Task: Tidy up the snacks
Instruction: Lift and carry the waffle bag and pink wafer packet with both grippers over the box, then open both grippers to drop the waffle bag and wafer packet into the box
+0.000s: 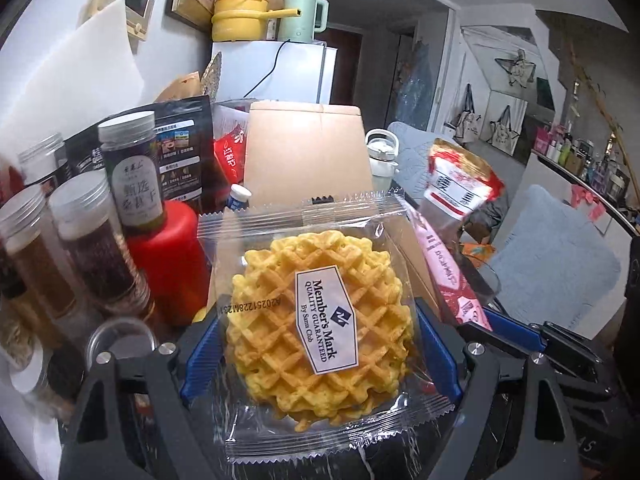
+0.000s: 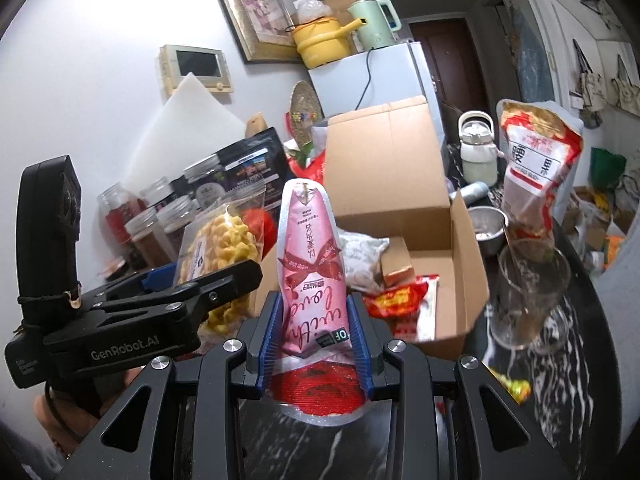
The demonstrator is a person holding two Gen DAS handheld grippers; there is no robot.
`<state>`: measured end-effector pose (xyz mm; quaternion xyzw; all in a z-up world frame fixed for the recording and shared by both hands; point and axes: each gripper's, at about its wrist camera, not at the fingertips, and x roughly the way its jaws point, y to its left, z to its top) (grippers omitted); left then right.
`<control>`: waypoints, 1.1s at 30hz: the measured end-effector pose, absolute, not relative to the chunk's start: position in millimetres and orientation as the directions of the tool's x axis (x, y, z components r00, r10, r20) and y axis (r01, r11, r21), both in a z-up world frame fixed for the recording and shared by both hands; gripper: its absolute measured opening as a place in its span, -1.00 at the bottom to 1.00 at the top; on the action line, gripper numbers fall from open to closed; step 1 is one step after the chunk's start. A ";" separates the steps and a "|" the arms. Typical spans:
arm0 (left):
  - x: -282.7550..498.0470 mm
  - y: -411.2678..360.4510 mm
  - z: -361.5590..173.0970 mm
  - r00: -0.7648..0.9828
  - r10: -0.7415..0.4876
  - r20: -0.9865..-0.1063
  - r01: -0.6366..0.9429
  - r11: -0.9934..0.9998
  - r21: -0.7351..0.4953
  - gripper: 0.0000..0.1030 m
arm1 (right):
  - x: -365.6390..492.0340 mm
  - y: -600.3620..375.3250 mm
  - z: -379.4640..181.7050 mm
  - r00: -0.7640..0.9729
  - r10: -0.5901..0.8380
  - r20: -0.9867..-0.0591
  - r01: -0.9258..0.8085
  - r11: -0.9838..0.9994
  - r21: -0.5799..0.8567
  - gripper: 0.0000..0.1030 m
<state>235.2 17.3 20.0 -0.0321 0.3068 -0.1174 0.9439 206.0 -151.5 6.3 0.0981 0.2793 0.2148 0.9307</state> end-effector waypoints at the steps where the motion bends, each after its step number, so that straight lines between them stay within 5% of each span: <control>1: 242.3 16.9 19.5 0.785 -0.242 -0.570 0.202 0.970 -0.133 0.68 | 213.3 -152.0 6.6 0.754 0.451 -0.478 -0.344 0.890 0.298 -0.38; 33: 361.4 -10.3 -69.8 0.652 -0.121 -0.749 0.176 0.984 -0.006 0.68 | 336.4 -154.5 -59.6 0.688 0.359 -0.631 -0.288 0.933 0.218 -0.37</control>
